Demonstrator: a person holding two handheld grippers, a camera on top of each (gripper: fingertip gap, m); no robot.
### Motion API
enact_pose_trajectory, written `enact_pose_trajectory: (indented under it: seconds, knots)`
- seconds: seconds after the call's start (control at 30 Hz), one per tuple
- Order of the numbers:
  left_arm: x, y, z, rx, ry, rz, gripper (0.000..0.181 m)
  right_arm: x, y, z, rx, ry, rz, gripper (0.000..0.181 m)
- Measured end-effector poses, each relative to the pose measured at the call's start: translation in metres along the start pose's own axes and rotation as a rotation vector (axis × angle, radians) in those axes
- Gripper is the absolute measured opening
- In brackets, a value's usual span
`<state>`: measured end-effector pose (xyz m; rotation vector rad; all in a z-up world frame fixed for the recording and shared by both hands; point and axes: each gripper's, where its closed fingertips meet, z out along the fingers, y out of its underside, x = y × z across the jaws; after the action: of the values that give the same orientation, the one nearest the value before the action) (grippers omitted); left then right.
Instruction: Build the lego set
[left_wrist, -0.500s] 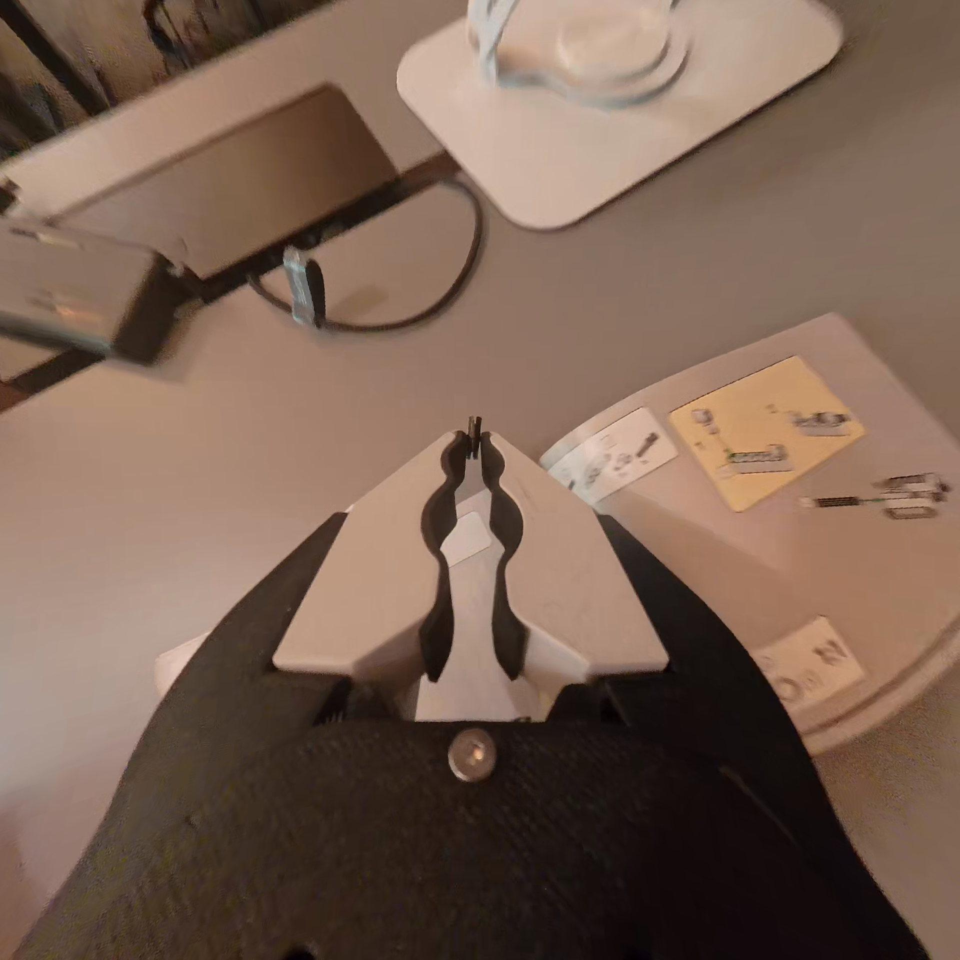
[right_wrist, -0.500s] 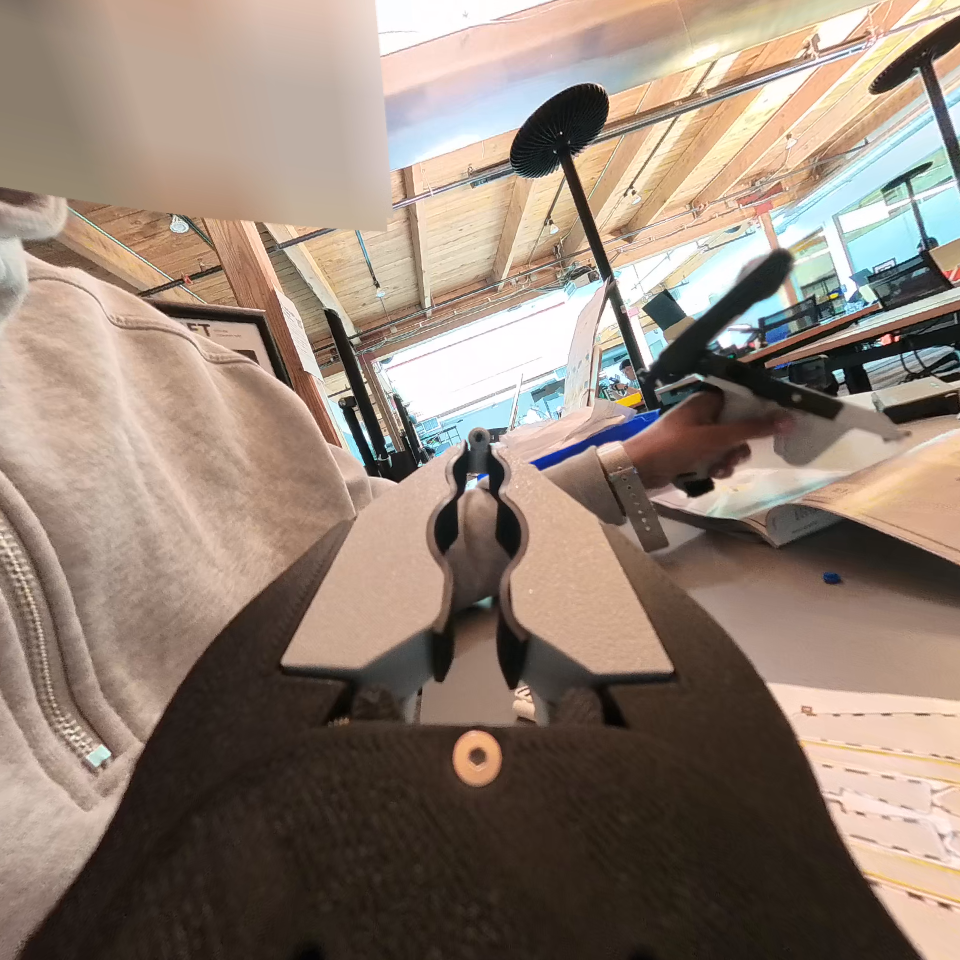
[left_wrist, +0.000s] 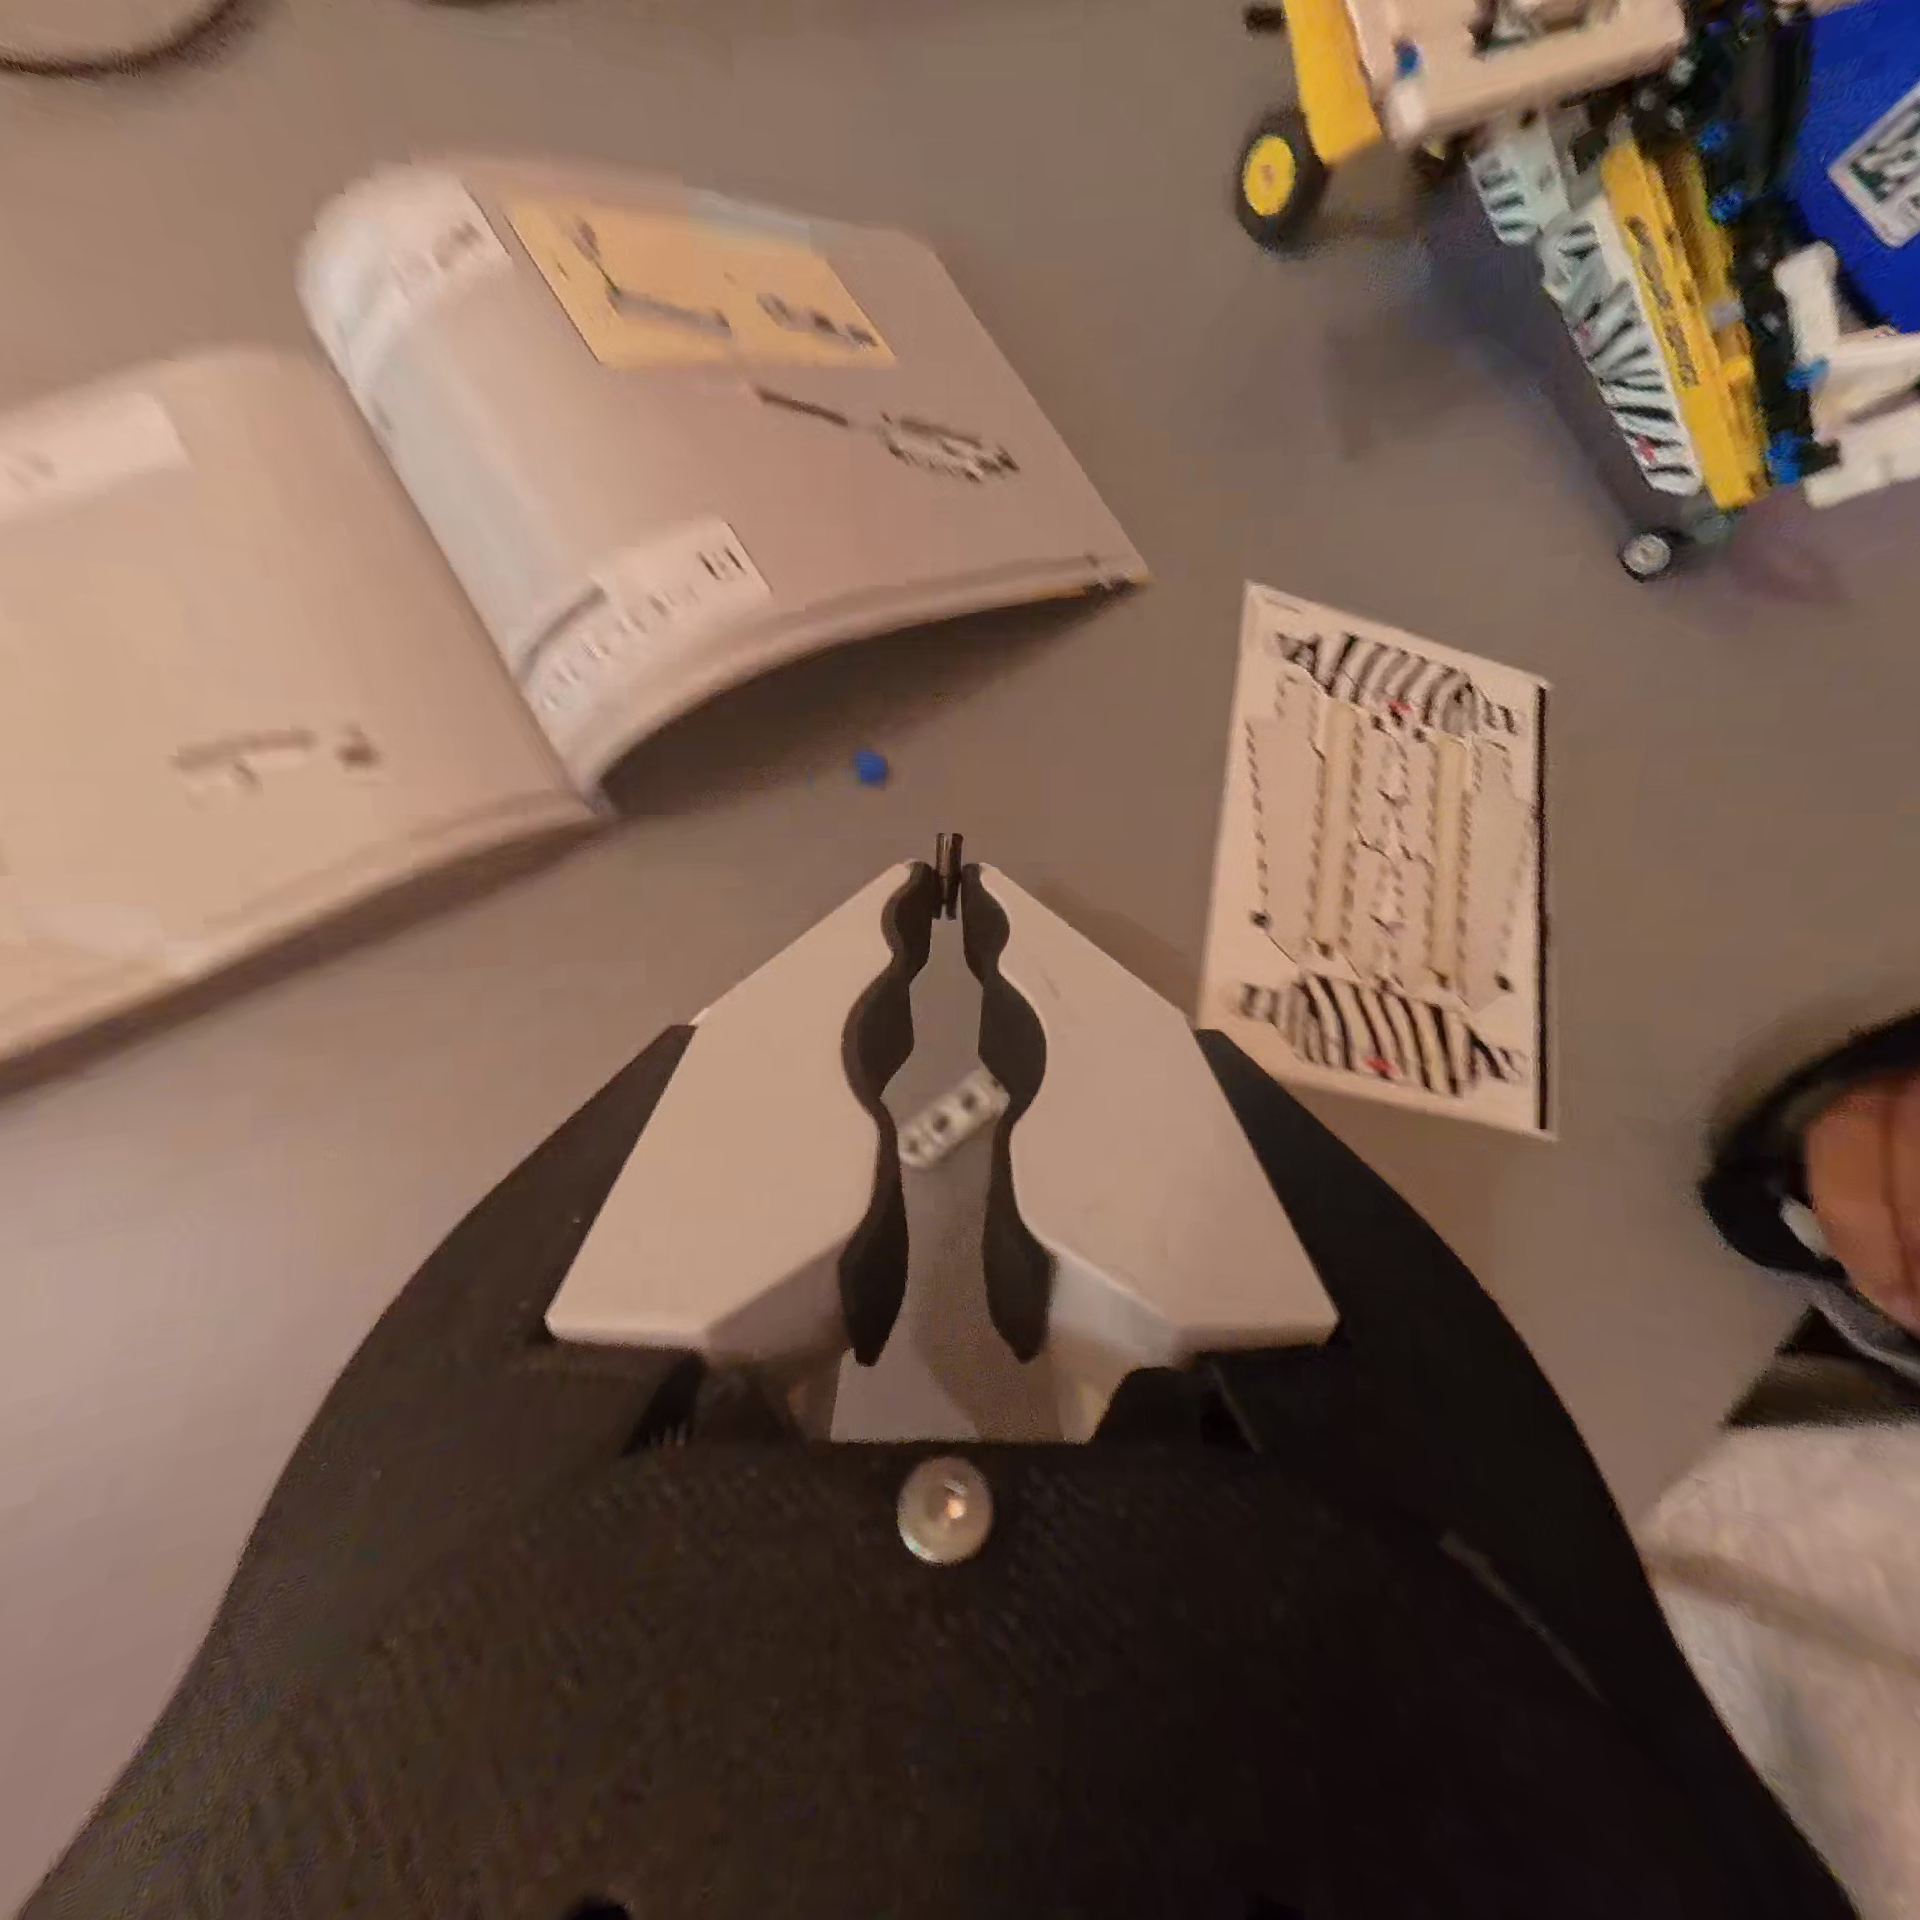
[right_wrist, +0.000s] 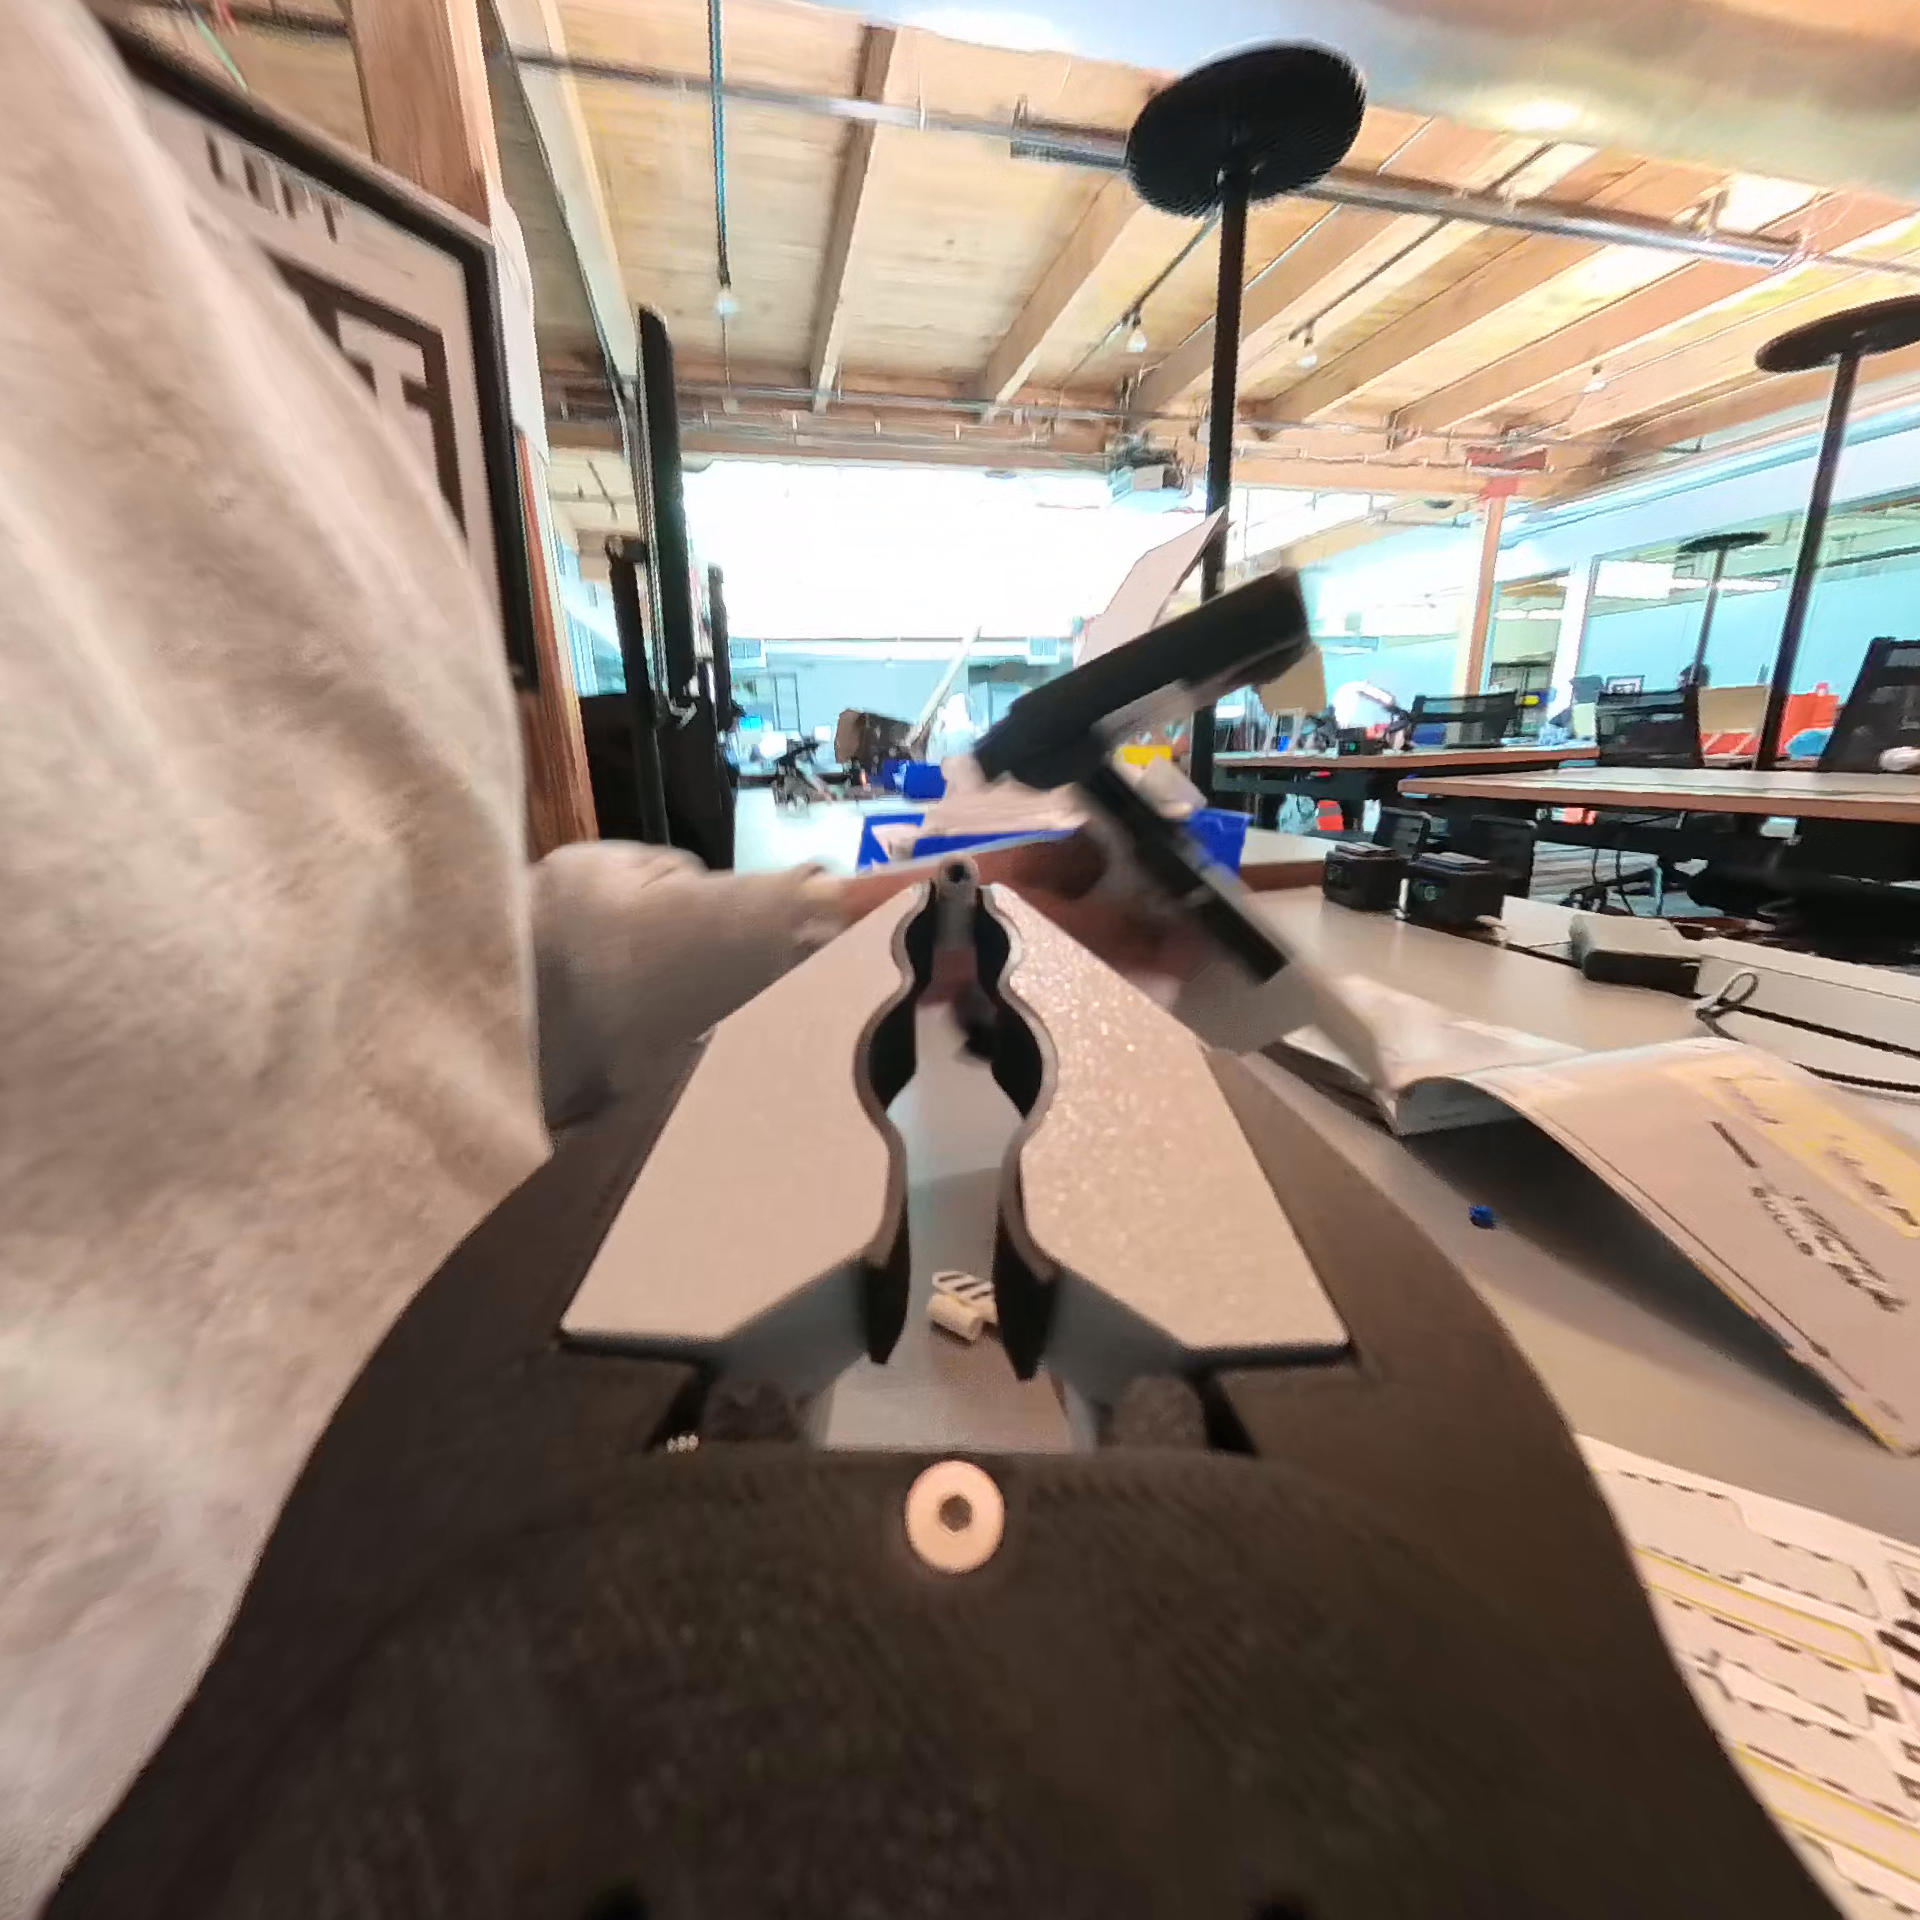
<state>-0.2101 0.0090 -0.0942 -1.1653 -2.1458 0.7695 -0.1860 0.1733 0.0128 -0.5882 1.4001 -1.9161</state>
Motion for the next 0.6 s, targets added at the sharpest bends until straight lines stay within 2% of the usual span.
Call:
enact_pose_trajectory:
  seconds: [0.03,0.13,0.33,0.47,0.6]
  knots:
    - [0.009,0.008,-0.002,0.004,0.007,-0.013,0.006,0.001,-0.003,-0.002,0.018,0.002,0.011,0.006]
    - [0.028,0.026,-0.001,-0.013,0.009,-0.024,0.006,0.005,-0.008,-0.005,0.057,0.008,0.047,0.005]
    - [0.02,0.049,0.015,-0.085,-0.073,-0.036,0.008,0.005,-0.009,-0.006,0.07,-0.01,0.088,0.005]
    - [0.019,0.044,0.018,-0.04,-0.058,-0.115,0.006,0.005,-0.011,-0.007,0.078,-0.023,0.107,0.004]
    - [0.018,0.042,0.02,-0.043,-0.074,-0.122,0.008,0.011,-0.015,-0.012,0.11,-0.011,0.148,0.005]
